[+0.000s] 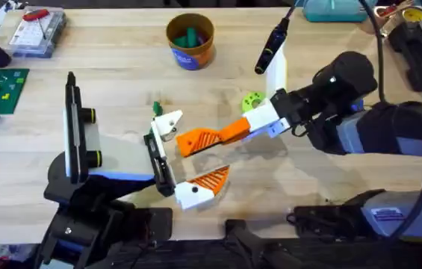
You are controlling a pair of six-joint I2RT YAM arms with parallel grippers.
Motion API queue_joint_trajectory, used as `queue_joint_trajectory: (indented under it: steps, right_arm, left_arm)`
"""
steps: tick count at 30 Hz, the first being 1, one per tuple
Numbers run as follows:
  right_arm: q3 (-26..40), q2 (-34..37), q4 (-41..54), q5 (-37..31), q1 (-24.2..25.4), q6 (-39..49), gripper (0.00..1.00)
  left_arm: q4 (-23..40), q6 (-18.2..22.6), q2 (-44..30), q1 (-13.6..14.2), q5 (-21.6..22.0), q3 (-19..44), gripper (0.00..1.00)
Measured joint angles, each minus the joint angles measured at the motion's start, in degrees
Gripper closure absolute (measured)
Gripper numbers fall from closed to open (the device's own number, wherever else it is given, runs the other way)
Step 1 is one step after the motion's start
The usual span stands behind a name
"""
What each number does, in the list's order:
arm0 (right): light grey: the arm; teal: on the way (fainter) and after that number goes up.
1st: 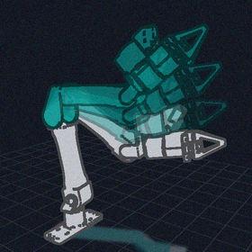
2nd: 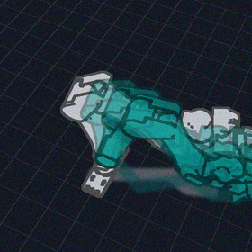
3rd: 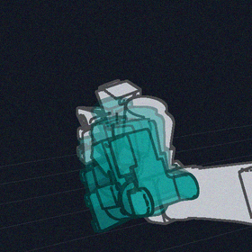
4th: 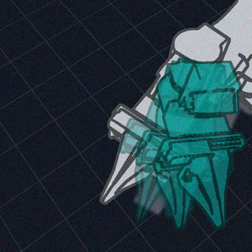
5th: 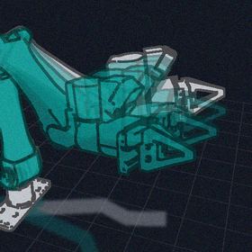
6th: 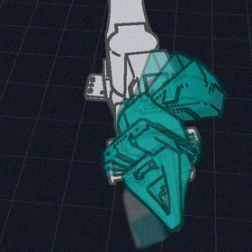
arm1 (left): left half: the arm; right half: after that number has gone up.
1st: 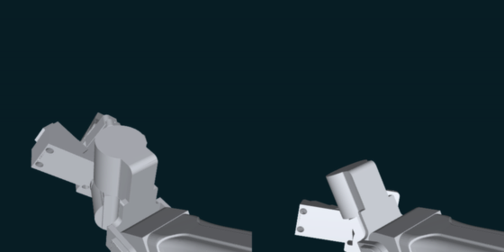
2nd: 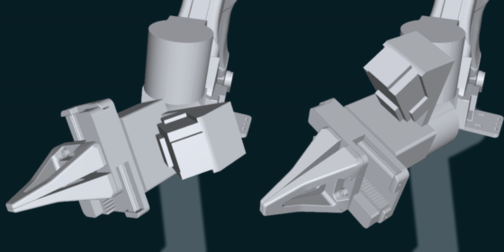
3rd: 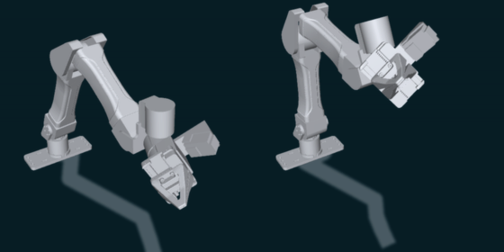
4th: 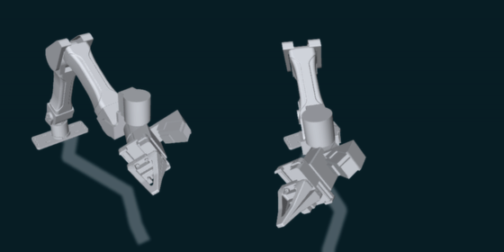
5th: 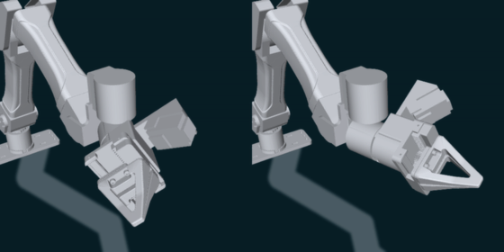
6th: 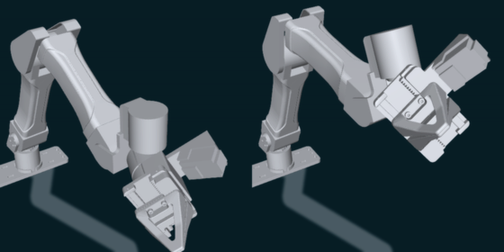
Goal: Pick up the gripper from the table and insert it into the empty holder that is missing its gripper. Then pick up a screw, insert it into the mounting hole, and use the screwdriver to tighten it. Finally, clean up the table by picking up the vegetable and placing it into the bucket.
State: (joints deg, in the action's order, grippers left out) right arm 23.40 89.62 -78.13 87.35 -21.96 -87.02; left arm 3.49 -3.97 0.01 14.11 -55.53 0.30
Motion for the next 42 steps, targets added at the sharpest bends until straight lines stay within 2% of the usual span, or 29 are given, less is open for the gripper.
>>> queue_joint_trajectory:
  steps: [21,42]
  right_arm:
    - [0.00,0.00,0.02,-0.04,-0.02,-5.58,0.976]
    - [0.87,0.02,0.09,-1.28,-0.76,-6.25,0.976]
  left_arm:
    - [0.00,0.00,0.00,0.00,0.00,0.00,0.007]
    - [0.00,-0.02,-0.02,0.00,0.00,0.00,0.007]
